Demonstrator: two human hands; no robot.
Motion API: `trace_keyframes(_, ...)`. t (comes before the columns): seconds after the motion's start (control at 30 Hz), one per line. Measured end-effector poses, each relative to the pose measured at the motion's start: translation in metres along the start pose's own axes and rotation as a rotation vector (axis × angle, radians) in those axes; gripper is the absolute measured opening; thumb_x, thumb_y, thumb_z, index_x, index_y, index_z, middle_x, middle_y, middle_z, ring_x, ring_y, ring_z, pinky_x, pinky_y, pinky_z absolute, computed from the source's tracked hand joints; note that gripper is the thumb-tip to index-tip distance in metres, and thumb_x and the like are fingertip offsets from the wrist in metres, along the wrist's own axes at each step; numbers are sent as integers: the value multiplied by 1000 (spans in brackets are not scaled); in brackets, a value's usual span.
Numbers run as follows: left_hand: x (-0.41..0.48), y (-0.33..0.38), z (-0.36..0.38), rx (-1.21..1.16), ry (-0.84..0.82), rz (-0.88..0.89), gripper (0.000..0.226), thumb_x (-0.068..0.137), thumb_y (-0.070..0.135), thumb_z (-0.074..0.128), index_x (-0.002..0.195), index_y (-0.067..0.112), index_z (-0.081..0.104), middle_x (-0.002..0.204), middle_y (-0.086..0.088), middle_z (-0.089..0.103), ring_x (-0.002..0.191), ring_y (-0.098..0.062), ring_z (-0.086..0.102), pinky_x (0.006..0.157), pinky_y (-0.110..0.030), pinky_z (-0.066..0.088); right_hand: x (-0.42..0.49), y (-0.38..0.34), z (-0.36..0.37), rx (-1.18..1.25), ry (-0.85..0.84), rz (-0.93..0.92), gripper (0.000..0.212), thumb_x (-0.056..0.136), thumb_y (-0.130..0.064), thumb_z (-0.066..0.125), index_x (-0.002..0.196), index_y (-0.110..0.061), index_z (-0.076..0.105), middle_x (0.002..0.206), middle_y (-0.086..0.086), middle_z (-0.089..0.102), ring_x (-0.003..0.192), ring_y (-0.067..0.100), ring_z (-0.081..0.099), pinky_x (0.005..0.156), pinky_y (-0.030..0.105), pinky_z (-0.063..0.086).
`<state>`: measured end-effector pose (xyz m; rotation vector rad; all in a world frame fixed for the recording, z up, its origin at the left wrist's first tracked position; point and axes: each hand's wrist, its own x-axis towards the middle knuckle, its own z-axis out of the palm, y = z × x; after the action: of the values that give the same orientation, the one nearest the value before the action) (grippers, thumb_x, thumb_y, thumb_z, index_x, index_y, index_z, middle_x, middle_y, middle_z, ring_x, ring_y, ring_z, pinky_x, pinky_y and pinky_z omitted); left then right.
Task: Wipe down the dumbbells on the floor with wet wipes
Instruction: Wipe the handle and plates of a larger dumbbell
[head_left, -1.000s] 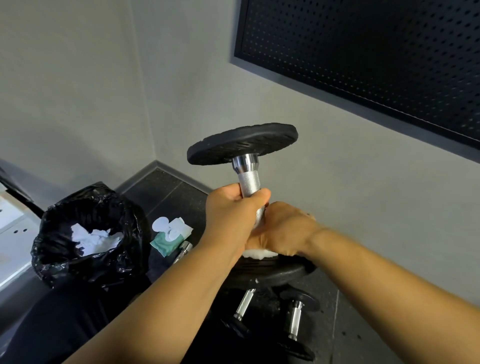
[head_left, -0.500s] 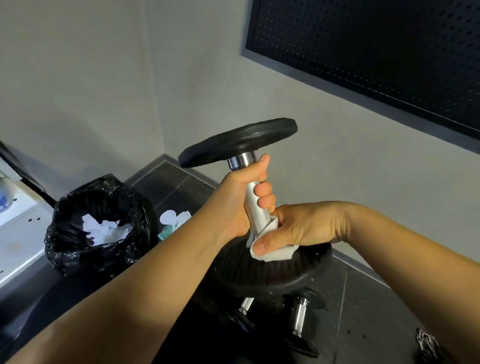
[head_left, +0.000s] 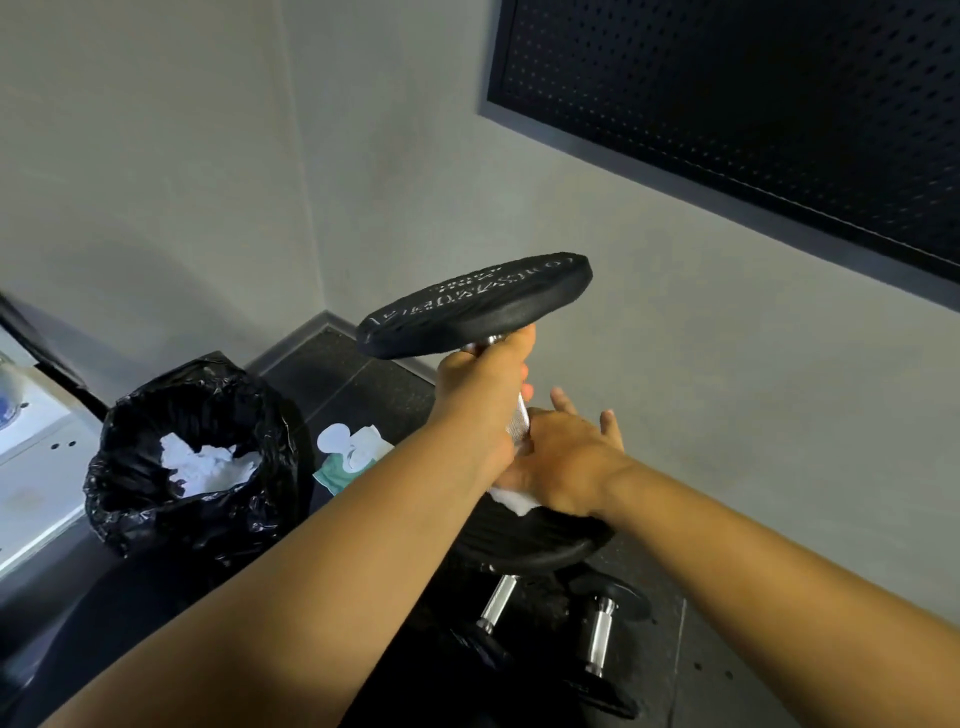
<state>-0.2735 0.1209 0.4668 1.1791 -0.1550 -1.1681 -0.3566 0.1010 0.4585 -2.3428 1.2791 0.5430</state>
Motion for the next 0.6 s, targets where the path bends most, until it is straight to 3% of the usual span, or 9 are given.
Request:
trace_keyframes(0.1,4,5,-15,-37,-170,-123,35,86,25,67,62,17,43,53,2,39,45,-12,38,51,-24,37,2,14,-17,230,-193,-173,55,74,-57,67,122,-32,56,138,-7,48,139,18,31,116,47,23)
trace_keyframes(0.2,7,14,-27,-92,-364,-270,35,79,28,66,58,19,39,50,3,36,45,-12,33,53,-25,30,-1,22,-29,265,-357,-239,69,57,-74,68,113,-34,61,112,-12,64,111,10,57,105,34,42)
trace_keyframes(0.37,7,13,-40,-175,-470,-346,19,70,25,64,69,18,47,54,4,40,43,-10,35,55,-24,29,-8,22,-32,392,-402,-290,31,69,-56,71,88,-32,72,83,-17,71,84,0,65,84,17,47)
trace_keyframes(0.5,7,10,-45,-234,-402,-333,20,79,31,61,84,16,48,67,-3,53,52,-14,47,53,-24,38,-13,19,-23,478,-347,-292,52,63,-60,70,98,-21,74,100,-1,74,99,16,67,97,31,50)
trace_keyframes(0.6,6,10,-47,-274,-311,-328,36,82,47,62,95,14,55,78,-7,58,64,-21,59,57,-28,47,-18,18,-23,553,-324,-305,49,66,-58,70,99,-21,75,99,0,75,98,18,68,98,34,49)
